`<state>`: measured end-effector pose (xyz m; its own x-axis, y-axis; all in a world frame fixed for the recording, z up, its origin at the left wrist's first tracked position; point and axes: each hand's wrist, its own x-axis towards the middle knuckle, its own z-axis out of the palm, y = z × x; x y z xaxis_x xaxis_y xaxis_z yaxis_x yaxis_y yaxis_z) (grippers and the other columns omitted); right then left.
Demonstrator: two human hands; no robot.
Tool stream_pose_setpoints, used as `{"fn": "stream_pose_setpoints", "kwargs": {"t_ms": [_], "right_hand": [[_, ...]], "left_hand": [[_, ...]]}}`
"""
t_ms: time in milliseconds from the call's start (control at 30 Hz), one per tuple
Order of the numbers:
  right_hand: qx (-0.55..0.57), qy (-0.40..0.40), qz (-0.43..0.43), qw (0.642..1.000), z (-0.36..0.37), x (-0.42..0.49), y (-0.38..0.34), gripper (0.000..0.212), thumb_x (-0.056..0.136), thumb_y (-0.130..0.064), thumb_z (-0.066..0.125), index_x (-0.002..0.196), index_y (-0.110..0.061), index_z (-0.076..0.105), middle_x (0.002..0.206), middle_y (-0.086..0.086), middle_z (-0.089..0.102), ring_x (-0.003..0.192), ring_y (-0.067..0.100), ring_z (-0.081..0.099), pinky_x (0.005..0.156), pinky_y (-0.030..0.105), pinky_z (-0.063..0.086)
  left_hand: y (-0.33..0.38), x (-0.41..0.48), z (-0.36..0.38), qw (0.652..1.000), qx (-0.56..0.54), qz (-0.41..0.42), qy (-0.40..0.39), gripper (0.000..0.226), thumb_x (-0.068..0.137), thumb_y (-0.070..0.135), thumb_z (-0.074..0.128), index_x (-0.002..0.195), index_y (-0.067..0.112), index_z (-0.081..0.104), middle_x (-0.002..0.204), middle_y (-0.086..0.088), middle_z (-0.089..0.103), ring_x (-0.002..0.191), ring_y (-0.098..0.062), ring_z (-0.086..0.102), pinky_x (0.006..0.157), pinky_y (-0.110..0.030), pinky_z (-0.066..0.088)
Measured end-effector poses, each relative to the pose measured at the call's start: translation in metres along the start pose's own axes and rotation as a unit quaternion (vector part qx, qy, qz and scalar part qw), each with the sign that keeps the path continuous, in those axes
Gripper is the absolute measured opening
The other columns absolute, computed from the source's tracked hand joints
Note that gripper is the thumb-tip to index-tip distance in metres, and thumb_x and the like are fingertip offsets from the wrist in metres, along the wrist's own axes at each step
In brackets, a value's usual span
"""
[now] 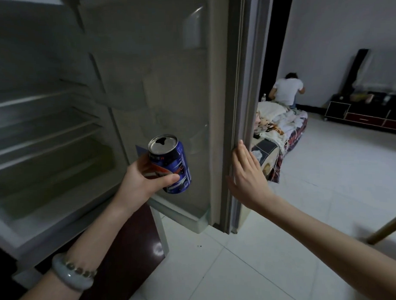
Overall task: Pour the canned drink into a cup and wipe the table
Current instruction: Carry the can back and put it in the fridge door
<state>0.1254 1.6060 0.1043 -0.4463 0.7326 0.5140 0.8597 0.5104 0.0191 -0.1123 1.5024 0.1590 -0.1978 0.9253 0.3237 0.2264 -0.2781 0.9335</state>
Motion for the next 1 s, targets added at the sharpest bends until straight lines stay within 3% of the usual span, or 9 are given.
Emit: {"fn": "stream_pose_setpoints", "kwargs": {"t_ms": [167, 333, 433, 533, 700, 800, 1000], "right_hand": [[0.028, -0.002, 0.022, 0.999, 0.021, 0.028, 0.040, 0.074, 0.084, -0.013, 0.053, 0.143, 0.012, 0.017, 0.152, 0.032, 0.008, 0.144, 0.038, 0.006, 0.115, 0.039, 0.007], [0.092, -0.013, 0.064, 0.994, 0.040, 0.060, 0.074, 0.080, 0.075, -0.005, 0.062, 0.139, 0.017, 0.021, 0.147, 0.037, 0.016, 0.139, 0.047, 0.019, 0.112, 0.051, 0.026], [0.117, -0.023, 0.066, 0.991, 0.050, 0.075, 0.093, 0.082, 0.080, -0.007, 0.059, 0.143, 0.012, 0.011, 0.152, 0.032, 0.007, 0.143, 0.040, 0.009, 0.116, 0.047, 0.018], [0.135, -0.037, 0.067, 0.988, 0.062, 0.089, 0.109, 0.086, 0.083, -0.012, 0.056, 0.146, 0.004, -0.001, 0.155, 0.023, -0.003, 0.146, 0.029, -0.004, 0.119, 0.040, 0.008], [0.154, -0.061, 0.076, 0.983, 0.075, 0.111, 0.127, 0.090, 0.084, -0.013, 0.056, 0.147, 0.002, -0.007, 0.156, 0.021, -0.008, 0.145, 0.027, -0.008, 0.119, 0.038, 0.006], [0.161, -0.064, 0.081, 0.982, 0.081, 0.127, 0.136, 0.090, 0.084, -0.013, 0.056, 0.147, 0.003, -0.006, 0.156, 0.022, -0.006, 0.145, 0.029, -0.006, 0.119, 0.041, 0.009], [0.169, -0.074, 0.083, 0.979, 0.093, 0.152, 0.157, 0.091, 0.084, -0.015, 0.056, 0.147, 0.001, -0.007, 0.156, 0.020, -0.005, 0.146, 0.026, -0.006, 0.119, 0.036, 0.006]], "left_hand": [[-0.001, 0.043, 0.017, 1.000, 0.011, 0.020, -0.008, 0.055, 0.044, 0.021, 0.085, 0.093, 0.013, 0.060, 0.073, 0.009, 0.072, 0.071, -0.001, 0.066, 0.065, -0.011, 0.048], [0.001, 0.085, 0.029, 0.999, 0.017, 0.034, -0.018, 0.056, 0.044, 0.021, 0.085, 0.095, 0.015, 0.062, 0.083, 0.011, 0.073, 0.076, -0.002, 0.067, 0.066, -0.011, 0.049], [0.000, 0.105, 0.036, 0.999, 0.015, 0.033, -0.019, 0.064, 0.040, 0.037, 0.082, 0.097, 0.016, 0.062, 0.087, 0.008, 0.073, 0.080, -0.005, 0.068, 0.068, -0.012, 0.050], [-0.006, 0.121, 0.045, 0.999, 0.013, 0.031, -0.018, 0.069, 0.039, 0.038, 0.082, 0.100, 0.011, 0.062, 0.088, 0.000, 0.073, 0.082, -0.008, 0.068, 0.071, -0.015, 0.051], [-0.013, 0.142, 0.058, 1.000, 0.022, 0.018, -0.009, 0.066, 0.040, 0.037, 0.082, 0.097, 0.009, 0.061, 0.085, 0.000, 0.072, 0.080, -0.010, 0.067, 0.071, -0.018, 0.051], [-0.013, 0.153, 0.066, 0.999, 0.033, 0.009, 0.006, 0.059, 0.042, 0.031, 0.085, 0.093, 0.012, 0.060, 0.072, 0.009, 0.070, 0.070, -0.001, 0.064, 0.063, -0.012, 0.047], [-0.014, 0.174, 0.079, 0.997, 0.063, 0.001, 0.043, 0.046, 0.055, 0.013, 0.086, 0.092, 0.015, 0.059, 0.067, 0.017, 0.068, 0.064, 0.005, 0.061, 0.056, -0.009, 0.044]]}}
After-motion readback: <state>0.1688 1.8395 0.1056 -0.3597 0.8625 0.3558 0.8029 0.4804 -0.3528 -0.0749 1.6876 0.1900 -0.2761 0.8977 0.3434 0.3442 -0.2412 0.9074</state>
